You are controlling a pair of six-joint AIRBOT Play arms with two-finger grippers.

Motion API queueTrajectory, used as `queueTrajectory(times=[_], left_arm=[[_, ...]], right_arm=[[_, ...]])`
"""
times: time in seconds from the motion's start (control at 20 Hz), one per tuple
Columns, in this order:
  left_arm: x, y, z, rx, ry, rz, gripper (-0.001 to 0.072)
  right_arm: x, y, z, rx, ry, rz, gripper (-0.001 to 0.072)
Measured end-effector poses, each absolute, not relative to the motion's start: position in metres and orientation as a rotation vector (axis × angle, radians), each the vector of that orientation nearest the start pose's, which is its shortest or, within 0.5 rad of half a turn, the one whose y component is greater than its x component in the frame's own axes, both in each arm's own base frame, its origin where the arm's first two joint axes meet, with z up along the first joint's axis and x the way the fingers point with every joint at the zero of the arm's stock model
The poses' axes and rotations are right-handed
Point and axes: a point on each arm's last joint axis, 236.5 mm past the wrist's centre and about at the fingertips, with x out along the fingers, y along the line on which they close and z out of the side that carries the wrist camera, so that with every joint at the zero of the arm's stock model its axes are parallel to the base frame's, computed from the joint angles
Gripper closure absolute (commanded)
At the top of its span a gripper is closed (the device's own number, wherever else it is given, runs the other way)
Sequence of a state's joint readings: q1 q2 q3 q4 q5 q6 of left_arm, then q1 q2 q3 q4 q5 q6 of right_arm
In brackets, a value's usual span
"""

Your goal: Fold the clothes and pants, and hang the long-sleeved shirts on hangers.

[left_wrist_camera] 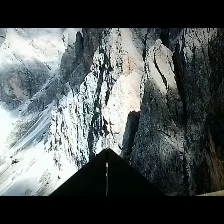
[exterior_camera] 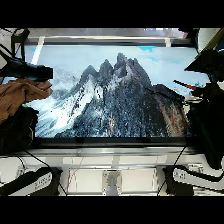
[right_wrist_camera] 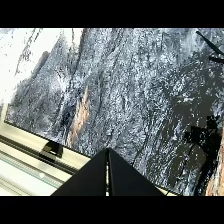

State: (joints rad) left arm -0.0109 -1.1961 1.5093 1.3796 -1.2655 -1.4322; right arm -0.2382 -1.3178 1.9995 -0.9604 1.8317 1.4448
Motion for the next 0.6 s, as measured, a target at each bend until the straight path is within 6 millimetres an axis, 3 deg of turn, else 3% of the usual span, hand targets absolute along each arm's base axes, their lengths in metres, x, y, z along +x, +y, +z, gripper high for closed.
queueTrajectory(times=[0.6], left_arm=[[0.4186,-0.0471,0.1727,-0.008,0.919,-0.214,0.0675]], right_arm=[[0.3538,0.0493,0.2666,0.201,1.036,0.471,0.0699]])
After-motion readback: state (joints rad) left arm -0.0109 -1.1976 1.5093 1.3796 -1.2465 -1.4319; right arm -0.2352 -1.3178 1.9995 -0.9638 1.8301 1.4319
